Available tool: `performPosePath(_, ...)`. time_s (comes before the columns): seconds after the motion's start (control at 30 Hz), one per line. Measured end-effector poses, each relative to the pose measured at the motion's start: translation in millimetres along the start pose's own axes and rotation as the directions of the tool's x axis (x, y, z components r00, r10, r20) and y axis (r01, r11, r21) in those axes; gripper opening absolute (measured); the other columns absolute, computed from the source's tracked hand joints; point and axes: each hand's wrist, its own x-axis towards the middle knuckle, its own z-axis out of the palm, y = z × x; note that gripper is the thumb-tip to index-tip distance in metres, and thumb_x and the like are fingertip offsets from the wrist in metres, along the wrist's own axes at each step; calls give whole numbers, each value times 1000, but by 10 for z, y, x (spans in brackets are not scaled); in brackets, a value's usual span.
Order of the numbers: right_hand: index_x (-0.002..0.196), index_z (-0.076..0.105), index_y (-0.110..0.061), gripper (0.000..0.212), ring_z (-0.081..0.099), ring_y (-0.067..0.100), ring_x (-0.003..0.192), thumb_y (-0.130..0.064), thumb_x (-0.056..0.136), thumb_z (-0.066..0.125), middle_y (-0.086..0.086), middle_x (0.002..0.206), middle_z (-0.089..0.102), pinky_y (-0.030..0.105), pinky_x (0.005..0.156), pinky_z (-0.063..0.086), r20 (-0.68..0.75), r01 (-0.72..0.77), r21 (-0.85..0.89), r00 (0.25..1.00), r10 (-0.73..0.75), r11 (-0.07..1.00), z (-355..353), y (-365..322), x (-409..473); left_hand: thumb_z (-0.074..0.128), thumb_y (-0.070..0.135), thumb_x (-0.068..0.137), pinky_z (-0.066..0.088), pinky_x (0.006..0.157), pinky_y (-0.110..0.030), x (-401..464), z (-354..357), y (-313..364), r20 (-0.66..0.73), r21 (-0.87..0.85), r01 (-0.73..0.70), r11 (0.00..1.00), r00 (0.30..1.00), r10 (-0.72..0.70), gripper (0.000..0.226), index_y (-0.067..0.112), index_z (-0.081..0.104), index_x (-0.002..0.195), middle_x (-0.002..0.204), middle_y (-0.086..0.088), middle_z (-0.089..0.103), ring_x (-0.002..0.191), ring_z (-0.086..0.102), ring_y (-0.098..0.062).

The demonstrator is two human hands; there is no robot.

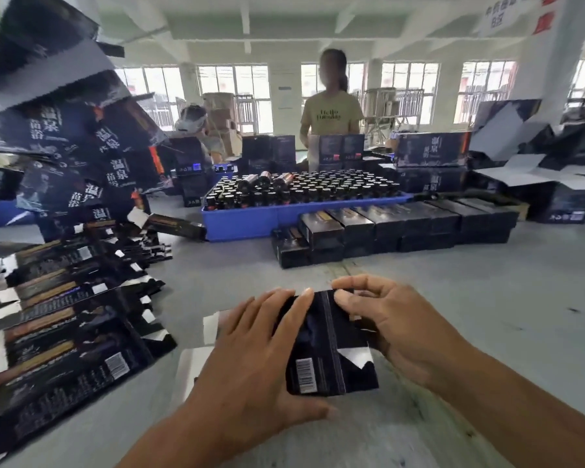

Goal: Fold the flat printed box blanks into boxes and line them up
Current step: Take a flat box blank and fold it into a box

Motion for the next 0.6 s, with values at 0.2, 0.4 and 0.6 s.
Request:
performPosePath(0.2,101,72,-16,23,76,21,89,-37,93,68,4,93,77,33,75,59,-45,54,57,998,-52,997,-60,-53,14,67,74,64,35,104,-31,21,-36,-85,-254,89,64,994,966,-39,111,13,35,151,132,-4,57,117,42,-19)
performPosePath(0.4,96,64,-13,14,76,16,87,-22,89,73,5,93,77,35,81,62,36,156,-103,988,-153,982,27,-58,-97,54,77,70,45,96,-45,-13,-94,-162,-310,79,153,985,943,-122,104,15,34,151,132,-3,51,117,45,-22)
performPosePath(0.6,101,70,-32,12,74,12,90,-22,94,68,-4,95,77,25,75,61,196,264,-212,955,-223,941,89,-26,-190,65,74,67,49,90,-43,-32,-94,-127,-316,93,62,994,948,-30,105,15,37,150,127,-4,49,112,47,-21)
